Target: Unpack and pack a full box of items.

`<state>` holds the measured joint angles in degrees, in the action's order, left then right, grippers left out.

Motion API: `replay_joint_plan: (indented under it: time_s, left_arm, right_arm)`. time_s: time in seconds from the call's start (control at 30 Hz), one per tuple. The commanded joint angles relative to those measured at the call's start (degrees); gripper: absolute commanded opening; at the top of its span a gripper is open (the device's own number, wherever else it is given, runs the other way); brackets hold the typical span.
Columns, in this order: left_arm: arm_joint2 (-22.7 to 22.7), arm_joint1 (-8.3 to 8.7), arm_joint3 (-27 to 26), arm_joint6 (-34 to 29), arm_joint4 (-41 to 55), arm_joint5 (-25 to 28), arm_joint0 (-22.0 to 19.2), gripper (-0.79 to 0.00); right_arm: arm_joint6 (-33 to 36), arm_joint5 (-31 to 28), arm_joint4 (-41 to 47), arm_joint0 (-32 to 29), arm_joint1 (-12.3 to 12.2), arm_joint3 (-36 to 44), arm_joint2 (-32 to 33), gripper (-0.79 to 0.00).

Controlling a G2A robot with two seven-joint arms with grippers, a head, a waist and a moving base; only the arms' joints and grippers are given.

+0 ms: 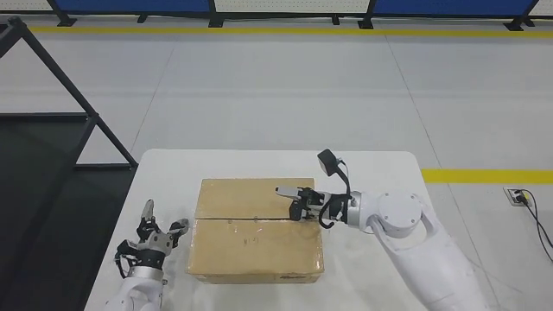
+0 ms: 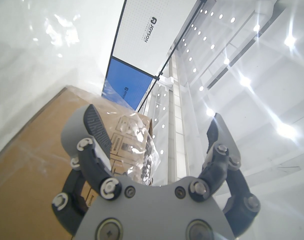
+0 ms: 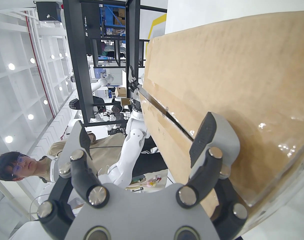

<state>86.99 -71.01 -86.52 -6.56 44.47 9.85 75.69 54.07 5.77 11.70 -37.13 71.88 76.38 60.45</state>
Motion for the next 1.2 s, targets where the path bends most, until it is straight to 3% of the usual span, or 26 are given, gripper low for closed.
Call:
replay_joint_plan:
  time_s: [0.0,0.23,0.6,1.17]
  left_arm:
    - [-0.15,-0.06,-0.58,-0.95,-0.03,-0.04,0.17,0.0]
    - [0.08,-0.35,-0.81,-1.2,1.05,-0.12,-0.16,0.0]
    - [0.78,-1.54,0.06,8.44,3.11,5.6,-1.66,0.0]
    - [4.02,-2.42,-5.55,11.17,0.87,12.89,0.85,0.0]
  right_arm:
    - [-0.02,-0.04,0.05,0.12,0.02,-0.15,-0.09,0.0]
    - [-0.07,-0.02,0.21,0.38,0.04,-0.54,-0.21,0.0]
    - [0.24,-0.12,0.41,0.83,0.04,-1.08,-0.35,0.0]
    - [1.67,-0.07,1.7,2.13,0.45,-2.35,-1.91,0.0]
